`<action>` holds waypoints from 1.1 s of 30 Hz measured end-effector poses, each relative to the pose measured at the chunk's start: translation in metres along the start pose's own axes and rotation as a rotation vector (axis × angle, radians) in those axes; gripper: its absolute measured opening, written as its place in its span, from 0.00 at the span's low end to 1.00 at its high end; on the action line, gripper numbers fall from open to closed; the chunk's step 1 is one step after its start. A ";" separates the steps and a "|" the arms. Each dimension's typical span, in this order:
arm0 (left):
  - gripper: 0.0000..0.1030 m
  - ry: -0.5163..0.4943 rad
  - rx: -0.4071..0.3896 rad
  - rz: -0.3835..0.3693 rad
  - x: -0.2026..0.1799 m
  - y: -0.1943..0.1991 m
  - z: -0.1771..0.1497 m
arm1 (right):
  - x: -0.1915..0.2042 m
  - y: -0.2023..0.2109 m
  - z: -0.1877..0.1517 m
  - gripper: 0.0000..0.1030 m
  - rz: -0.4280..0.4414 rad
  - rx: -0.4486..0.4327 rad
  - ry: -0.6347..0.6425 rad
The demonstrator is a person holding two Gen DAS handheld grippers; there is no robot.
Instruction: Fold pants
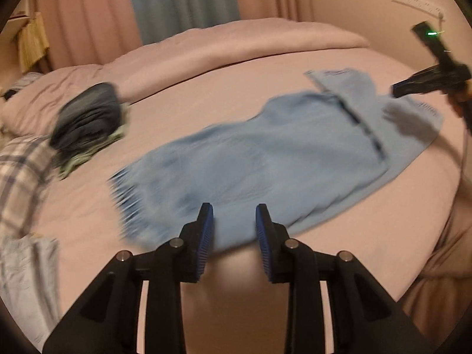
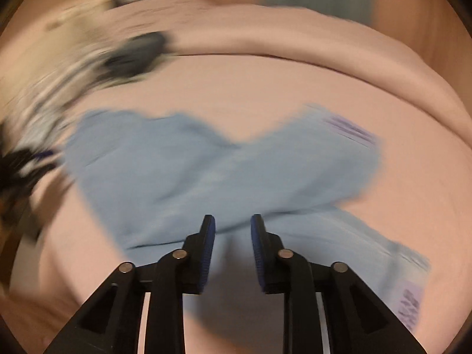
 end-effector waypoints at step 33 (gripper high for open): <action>0.08 0.012 0.085 -0.471 -0.231 -0.095 0.102 | -0.068 -0.029 0.080 0.06 0.035 -0.076 -0.455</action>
Point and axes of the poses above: each gripper's, at about its wrist camera, not at the fingertips, and y roughly against the way its jaws point, x to its left, z to its top, the point moved 9 cm from there along -y, roughly the way its jaws point, and after that the axes turned 4 degrees about -y, right-handed, at the moved point
